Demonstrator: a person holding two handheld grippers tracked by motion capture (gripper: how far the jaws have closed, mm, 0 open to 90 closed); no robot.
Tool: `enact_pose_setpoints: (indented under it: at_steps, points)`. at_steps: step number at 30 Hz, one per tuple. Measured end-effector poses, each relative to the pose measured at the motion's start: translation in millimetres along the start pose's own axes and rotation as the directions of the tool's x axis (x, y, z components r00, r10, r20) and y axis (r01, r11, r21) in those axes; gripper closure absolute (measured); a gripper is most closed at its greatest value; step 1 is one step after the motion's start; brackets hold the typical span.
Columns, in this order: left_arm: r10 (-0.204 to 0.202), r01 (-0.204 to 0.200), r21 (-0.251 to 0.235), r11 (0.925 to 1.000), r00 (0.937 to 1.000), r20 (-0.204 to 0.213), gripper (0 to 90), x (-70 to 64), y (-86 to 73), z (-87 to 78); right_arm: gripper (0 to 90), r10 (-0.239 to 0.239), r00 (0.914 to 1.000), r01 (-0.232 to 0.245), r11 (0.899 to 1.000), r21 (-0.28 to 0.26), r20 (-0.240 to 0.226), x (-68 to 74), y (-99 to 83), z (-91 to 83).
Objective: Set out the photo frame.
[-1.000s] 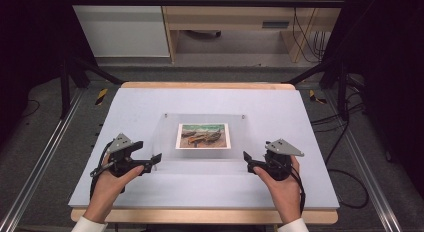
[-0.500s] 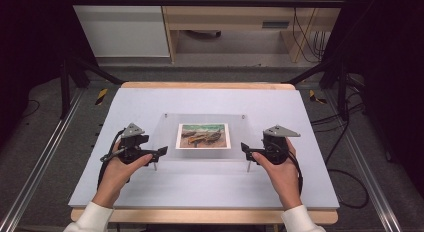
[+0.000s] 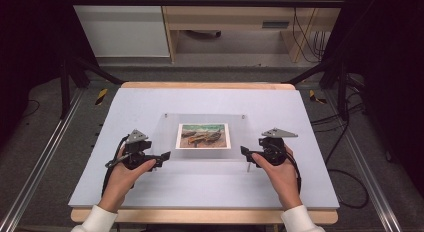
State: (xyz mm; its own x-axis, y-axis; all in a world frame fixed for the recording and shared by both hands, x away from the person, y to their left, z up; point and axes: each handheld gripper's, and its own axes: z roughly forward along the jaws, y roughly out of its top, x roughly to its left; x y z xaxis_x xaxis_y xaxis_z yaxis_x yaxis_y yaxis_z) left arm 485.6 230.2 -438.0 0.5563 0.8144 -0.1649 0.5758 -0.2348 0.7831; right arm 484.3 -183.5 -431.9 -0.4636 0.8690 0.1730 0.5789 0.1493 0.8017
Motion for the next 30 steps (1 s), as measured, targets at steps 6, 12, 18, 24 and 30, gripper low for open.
enact_pose_setpoints:
  at_steps: [6, 12, 18, 24, 30]
  points:
    - [-0.057, 0.057, -0.003, 0.9984, 0.9983, 0.012, 11.1, 4.5, -2.8, 1.5, 23.0, 0.038, 0.9991, -0.038, 0.999, 0.024, -0.016, -3.2, -3.9, 4.2]
    - [-0.114, 0.114, 0.005, 0.9935, 0.9928, 0.038, 11.0, 9.3, -4.6, 3.2, 23.2, 0.086, 0.9948, -0.084, 0.996, 0.042, -0.053, -4.3, -7.5, 10.6]
    - [-0.161, 0.160, 0.015, 0.9869, 0.9848, 0.065, 10.9, 13.3, -6.6, 4.1, 20.4, 0.148, 0.9837, -0.143, 0.988, 0.051, -0.102, -2.3, -10.3, 16.0]
    - [-0.191, 0.189, 0.026, 0.9816, 0.9774, 0.091, 10.8, 16.5, -7.9, 4.4, 17.4, 0.191, 0.9731, -0.184, 0.981, 0.065, -0.128, -4.7, -12.4, 16.9]
    - [-0.218, 0.214, 0.042, 0.9759, 0.9678, 0.126, 11.0, 18.9, -9.4, 5.3, 17.1, 0.260, 0.9460, -0.245, 0.965, 0.098, -0.194, -7.2, -15.7, 20.9]
